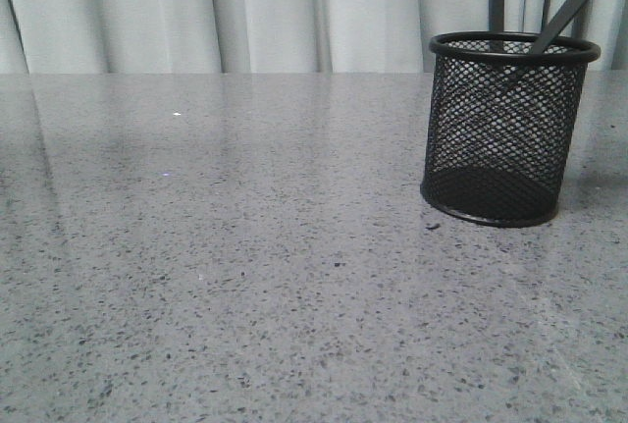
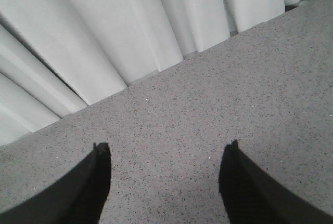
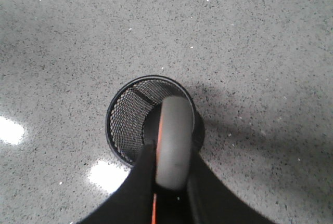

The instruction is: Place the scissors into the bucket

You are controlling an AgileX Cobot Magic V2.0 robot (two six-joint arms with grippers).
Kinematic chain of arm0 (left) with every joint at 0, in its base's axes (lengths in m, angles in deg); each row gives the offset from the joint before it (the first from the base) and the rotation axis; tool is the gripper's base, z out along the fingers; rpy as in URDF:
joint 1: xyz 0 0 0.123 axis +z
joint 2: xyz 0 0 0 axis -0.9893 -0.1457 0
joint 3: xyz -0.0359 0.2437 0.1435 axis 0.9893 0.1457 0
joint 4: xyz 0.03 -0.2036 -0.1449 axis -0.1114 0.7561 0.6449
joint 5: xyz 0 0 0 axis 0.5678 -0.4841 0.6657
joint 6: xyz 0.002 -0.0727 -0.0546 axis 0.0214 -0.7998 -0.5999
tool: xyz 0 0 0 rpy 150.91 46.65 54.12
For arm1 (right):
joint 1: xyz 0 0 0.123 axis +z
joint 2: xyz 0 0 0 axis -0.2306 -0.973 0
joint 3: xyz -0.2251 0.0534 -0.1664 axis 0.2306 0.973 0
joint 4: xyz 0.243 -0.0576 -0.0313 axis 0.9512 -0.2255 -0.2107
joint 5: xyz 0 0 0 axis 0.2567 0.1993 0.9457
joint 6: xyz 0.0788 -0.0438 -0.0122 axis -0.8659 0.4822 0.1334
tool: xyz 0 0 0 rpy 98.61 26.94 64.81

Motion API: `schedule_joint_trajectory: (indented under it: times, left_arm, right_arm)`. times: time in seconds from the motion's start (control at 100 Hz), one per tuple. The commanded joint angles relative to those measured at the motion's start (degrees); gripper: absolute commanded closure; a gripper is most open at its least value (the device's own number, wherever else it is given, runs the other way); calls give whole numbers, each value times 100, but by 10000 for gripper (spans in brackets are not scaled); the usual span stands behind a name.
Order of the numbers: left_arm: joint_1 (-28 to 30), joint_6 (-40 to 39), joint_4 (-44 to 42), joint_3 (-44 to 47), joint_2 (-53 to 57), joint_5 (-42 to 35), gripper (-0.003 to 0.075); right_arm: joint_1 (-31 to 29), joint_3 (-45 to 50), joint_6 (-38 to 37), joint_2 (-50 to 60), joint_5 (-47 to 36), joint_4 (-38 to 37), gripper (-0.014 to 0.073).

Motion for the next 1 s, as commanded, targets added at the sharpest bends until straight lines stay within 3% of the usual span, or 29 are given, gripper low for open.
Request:
schedule_joint_trajectory:
  times: [0.0,0.43,0.55,0.74,0.99]
  left_arm:
    - [20,-60,46,-157,108,-106,302]
    - [20,-60,46,-157,108,-106,301]
    - [20,-60,46,-157,108,-106,301]
    - [20,-50,46,-157,108,-106,302]
    - [20,53,46,-157,108,-106,302]
  right_arm:
    - [127,-205,16,-79,-445,87,647]
    - [270,-205,39,-875,-604,46,631]
    - [270,-205,79,-931,-615,152,545]
    - [270,-205,79,-931,-653,160,281]
    - [270,-607,79,-688,-618,-197,267]
